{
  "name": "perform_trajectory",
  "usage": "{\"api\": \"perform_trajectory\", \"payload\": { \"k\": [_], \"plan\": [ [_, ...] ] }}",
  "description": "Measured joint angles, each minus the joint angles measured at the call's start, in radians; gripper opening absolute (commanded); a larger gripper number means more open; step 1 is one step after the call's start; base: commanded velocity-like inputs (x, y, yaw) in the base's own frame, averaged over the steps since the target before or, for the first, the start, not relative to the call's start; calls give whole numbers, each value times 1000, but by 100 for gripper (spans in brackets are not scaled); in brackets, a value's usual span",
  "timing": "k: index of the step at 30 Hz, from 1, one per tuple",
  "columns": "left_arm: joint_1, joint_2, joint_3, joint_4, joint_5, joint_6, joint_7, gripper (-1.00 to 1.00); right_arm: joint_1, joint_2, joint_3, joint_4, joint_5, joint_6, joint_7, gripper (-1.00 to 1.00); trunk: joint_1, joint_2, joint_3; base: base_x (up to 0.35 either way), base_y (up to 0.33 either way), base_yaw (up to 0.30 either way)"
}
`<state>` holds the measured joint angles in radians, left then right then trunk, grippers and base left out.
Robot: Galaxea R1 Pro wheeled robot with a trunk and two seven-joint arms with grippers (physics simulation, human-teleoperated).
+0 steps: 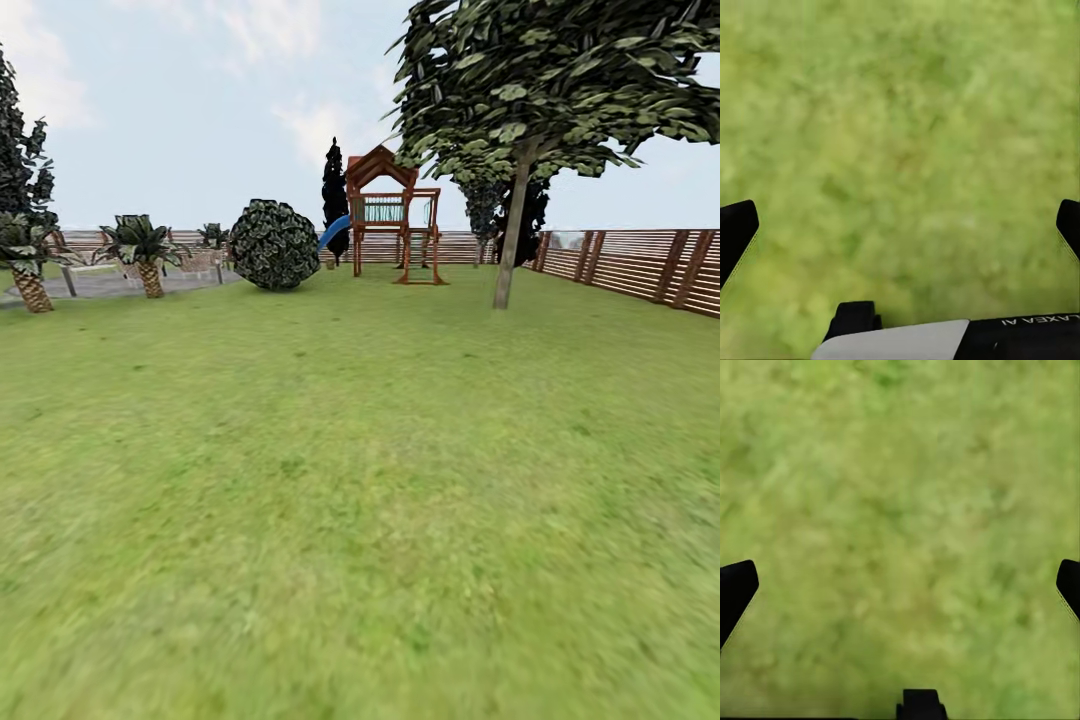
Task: Take the three Easter eggs out of the wicker basket on the lawn in the garden, then place them on the lawn next to a single tree (choose any tree) so that all three eggs are next to the same tree and none are left in the basket.
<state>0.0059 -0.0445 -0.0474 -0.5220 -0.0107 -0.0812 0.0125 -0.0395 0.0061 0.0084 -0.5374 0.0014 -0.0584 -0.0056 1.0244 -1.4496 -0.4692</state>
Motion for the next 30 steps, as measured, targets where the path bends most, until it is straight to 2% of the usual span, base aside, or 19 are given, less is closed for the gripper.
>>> {"api": "perform_trajectory", "payload": {
  "k": [30],
  "plan": [
    [0,0,0,0,0,0,0,100,0,0,0,0,0,0,0,100,0,0,0,335,0,0]
  ]
}}
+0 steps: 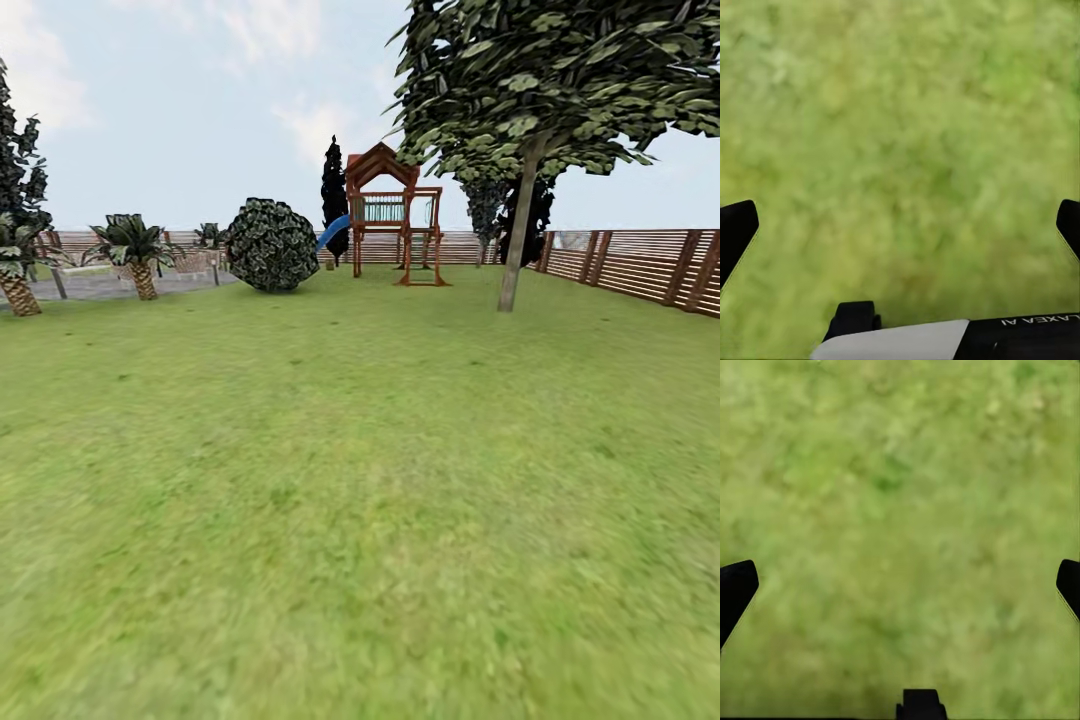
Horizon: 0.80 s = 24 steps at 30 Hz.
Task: Take the three Easter eggs out of the wicker basket on the lawn in the garden, then place them on the lawn next to a single tree (choose any tree) so that all three eggs are next to the same tree and none are left in the basket.
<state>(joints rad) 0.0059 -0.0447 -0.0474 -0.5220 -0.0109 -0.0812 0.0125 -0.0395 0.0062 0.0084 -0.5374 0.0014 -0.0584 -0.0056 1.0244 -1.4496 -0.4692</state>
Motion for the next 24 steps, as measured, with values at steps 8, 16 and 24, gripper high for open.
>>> {"api": "perform_trajectory", "payload": {
  "k": [8,16,24],
  "plan": [
    [0,0,0,0,0,0,0,100,0,-1,0,0,0,0,0,100,0,0,0,335,0,0],
    [0,0,0,0,0,0,0,100,0,-1,0,0,0,0,0,100,0,0,0,335,0,0],
    [0,0,-1,0,0,0,0,100,0,0,0,0,0,0,0,100,0,0,0,335,0,0]
  ]
}}
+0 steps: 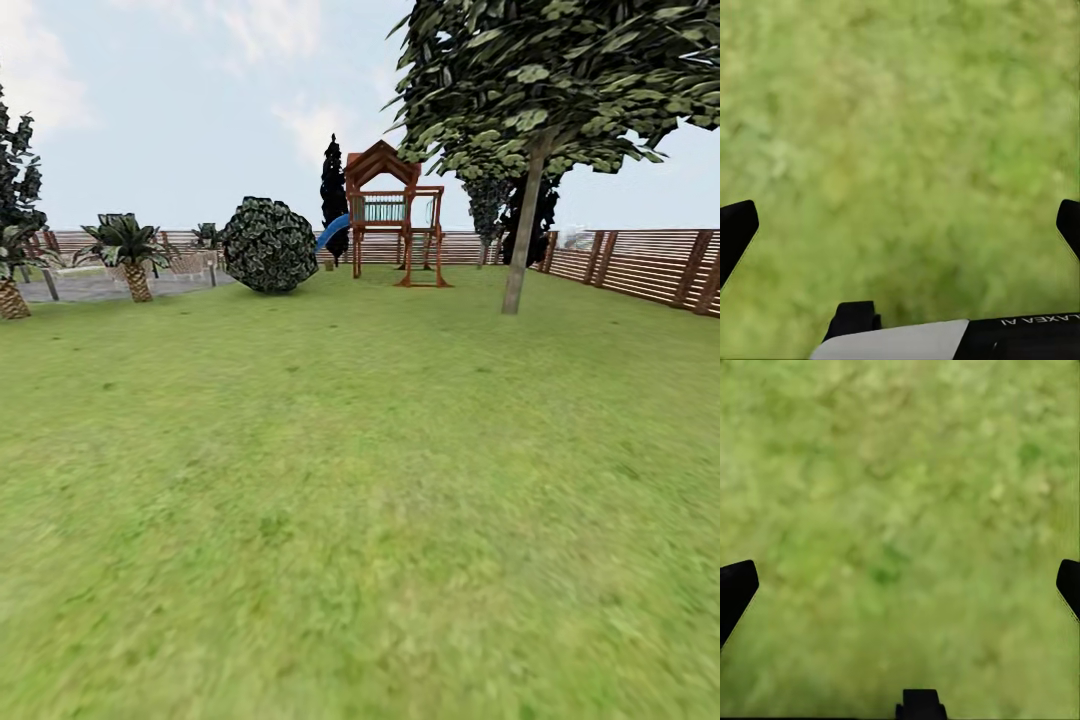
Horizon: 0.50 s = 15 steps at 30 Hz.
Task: Take the three Easter eggs out of the wicker basket on the lawn in the garden, then place them on the lawn next to a single tree (choose any tree) so that all three eggs are next to the same tree and none are left in the basket.
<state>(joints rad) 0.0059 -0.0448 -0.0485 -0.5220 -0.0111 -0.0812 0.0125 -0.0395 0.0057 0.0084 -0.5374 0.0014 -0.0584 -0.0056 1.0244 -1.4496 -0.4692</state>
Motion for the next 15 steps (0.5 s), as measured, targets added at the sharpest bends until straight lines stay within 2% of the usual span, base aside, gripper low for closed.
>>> {"api": "perform_trajectory", "payload": {
  "k": [15],
  "plan": [
    [0,-1,0,0,0,0,0,100,0,0,0,0,0,0,0,100,0,0,0,335,0,0]
  ]
}}
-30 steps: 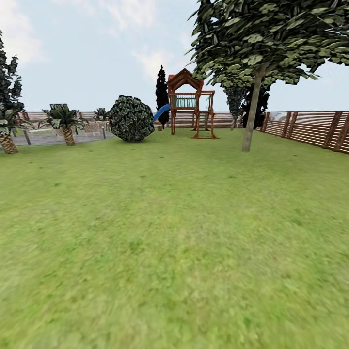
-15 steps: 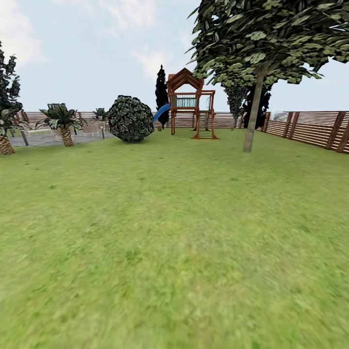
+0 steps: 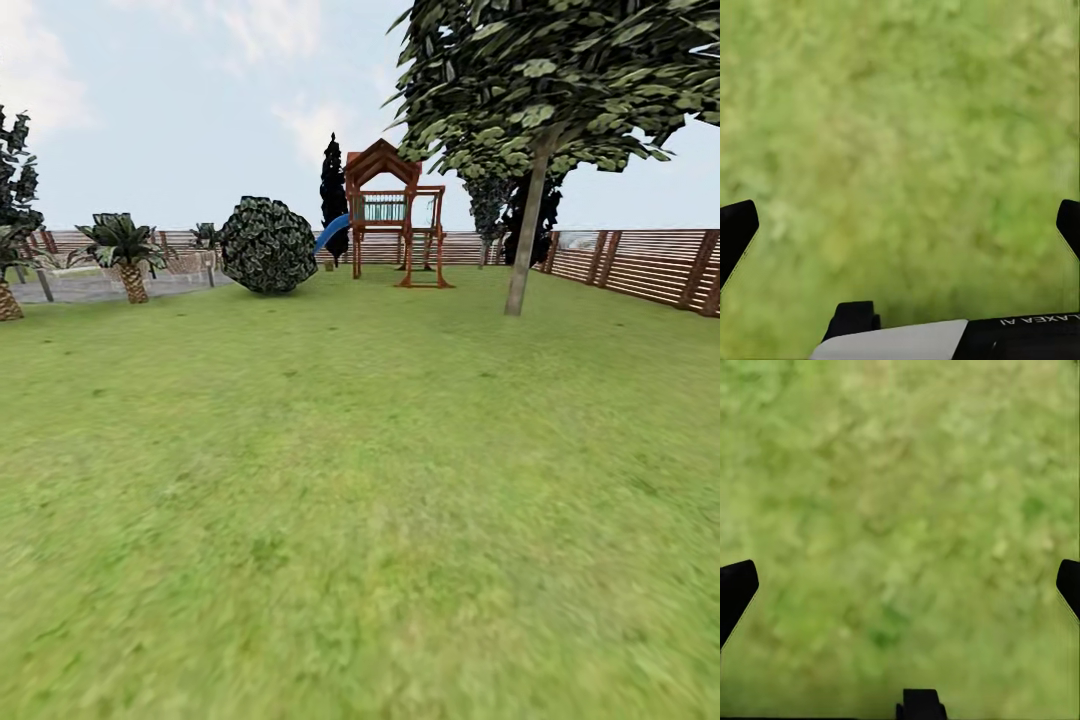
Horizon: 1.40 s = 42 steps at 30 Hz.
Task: Take the three Easter eggs out of the wicker basket on the lawn in the garden, then place them on the lawn next to a single tree (choose any tree) so that all three eggs are next to the same tree and none are left in the basket.
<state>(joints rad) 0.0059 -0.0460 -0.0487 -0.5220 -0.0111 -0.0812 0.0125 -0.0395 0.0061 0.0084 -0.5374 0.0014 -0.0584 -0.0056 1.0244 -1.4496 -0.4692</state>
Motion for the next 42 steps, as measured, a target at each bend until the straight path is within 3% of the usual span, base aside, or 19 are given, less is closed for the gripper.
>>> {"api": "perform_trajectory", "payload": {
  "k": [42],
  "plan": [
    [0,1,2,0,5,0,0,100,0,-2,-3,0,0,-1,-1,100,0,0,0,335,0,0]
  ]
}}
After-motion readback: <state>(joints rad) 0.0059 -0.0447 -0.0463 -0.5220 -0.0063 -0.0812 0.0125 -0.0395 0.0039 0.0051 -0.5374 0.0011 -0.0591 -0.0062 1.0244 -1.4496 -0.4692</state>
